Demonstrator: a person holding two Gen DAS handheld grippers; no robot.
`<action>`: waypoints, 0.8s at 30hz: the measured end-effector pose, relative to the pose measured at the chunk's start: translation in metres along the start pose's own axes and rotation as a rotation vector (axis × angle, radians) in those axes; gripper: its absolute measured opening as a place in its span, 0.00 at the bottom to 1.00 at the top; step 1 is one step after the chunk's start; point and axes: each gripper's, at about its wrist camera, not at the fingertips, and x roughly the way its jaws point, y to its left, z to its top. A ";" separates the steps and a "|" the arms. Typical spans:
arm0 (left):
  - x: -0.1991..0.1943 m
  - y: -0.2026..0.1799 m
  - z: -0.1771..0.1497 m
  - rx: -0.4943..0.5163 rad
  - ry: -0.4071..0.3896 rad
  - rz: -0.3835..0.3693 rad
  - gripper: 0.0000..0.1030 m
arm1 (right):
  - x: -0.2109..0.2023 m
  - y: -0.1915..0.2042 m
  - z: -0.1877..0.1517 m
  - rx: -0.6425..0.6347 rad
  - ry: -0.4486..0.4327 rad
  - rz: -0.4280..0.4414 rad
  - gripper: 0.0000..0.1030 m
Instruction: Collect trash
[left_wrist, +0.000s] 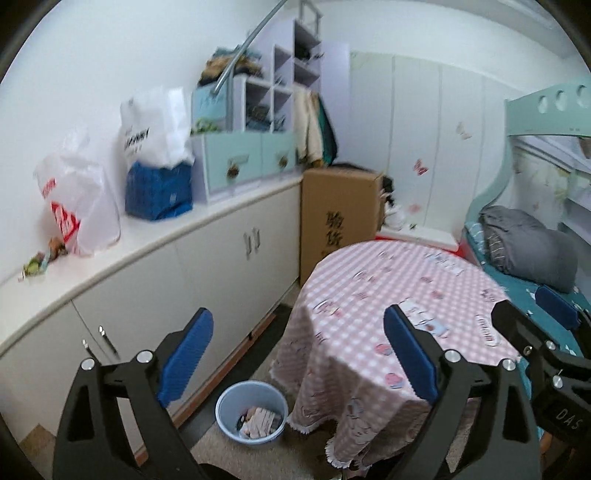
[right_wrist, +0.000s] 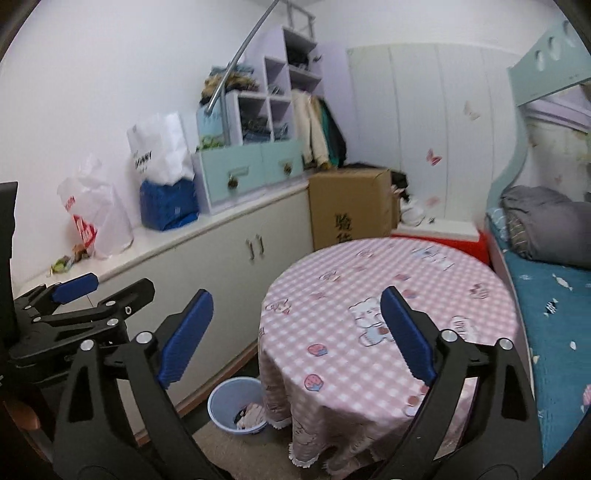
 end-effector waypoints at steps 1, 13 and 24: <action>-0.008 -0.003 0.001 0.007 -0.015 -0.010 0.89 | -0.010 -0.002 0.000 0.002 -0.015 -0.014 0.90; -0.085 -0.021 0.009 0.038 -0.156 -0.048 0.90 | -0.086 -0.011 0.012 0.007 -0.137 -0.074 0.92; -0.107 -0.025 0.012 0.051 -0.193 -0.047 0.90 | -0.112 -0.010 0.014 -0.007 -0.172 -0.084 0.92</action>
